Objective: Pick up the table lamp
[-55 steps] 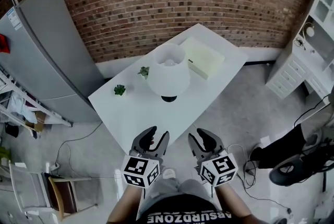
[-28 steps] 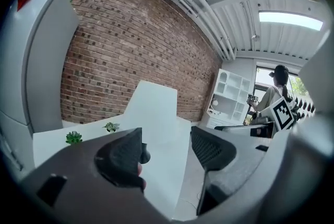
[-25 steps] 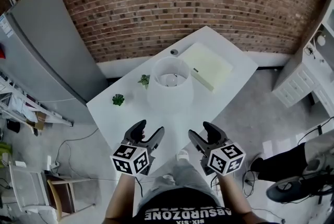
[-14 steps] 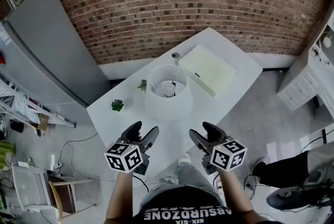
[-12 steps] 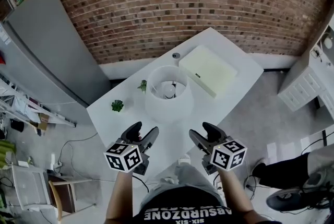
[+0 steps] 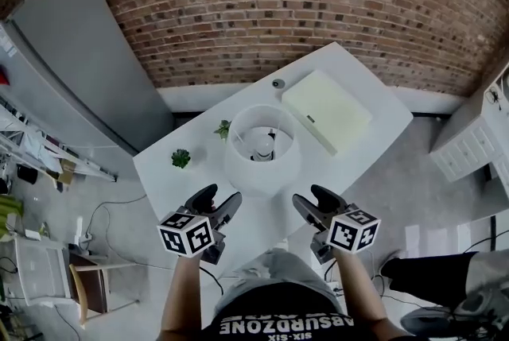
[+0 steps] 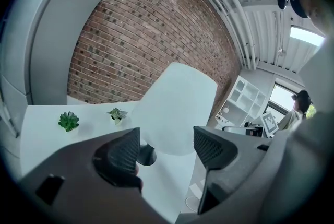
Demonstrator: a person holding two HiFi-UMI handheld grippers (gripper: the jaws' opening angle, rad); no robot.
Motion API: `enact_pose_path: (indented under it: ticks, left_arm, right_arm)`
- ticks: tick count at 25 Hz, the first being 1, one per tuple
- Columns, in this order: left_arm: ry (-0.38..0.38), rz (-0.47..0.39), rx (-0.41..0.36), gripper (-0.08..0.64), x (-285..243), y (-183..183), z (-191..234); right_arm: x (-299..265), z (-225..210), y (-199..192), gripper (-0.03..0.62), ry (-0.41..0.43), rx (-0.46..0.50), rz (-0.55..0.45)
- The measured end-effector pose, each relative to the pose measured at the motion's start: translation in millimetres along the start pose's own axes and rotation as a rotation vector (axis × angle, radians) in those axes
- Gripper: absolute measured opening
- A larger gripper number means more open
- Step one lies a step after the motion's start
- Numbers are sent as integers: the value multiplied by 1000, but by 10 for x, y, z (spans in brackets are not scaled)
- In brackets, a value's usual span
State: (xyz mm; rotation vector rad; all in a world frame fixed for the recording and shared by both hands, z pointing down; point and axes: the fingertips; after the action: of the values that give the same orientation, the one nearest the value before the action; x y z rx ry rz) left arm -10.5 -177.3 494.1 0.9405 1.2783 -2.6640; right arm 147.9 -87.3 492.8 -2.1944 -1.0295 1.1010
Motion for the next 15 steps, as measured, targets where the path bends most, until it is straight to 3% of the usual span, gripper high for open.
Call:
enact_pose_path:
  ticks: [8,15]
  left_arm:
    - [-10,17,68,302,-137,16,156]
    - [-75,-3,166,302,-241,41,240]
  right_arm:
    - [-221,-228,67,265,52,-50,46]
    - [-351,-427,165,267,71,-88,74]
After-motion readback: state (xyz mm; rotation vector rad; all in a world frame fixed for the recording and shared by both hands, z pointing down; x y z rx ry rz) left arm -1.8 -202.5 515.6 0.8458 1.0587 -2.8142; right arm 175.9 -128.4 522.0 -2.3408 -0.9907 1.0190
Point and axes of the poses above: the fingertips, and each gripper's own axes: x backward along the fingers, z to its left, y out of its top, and after that the axes turned 12 degrees about z, right-handed
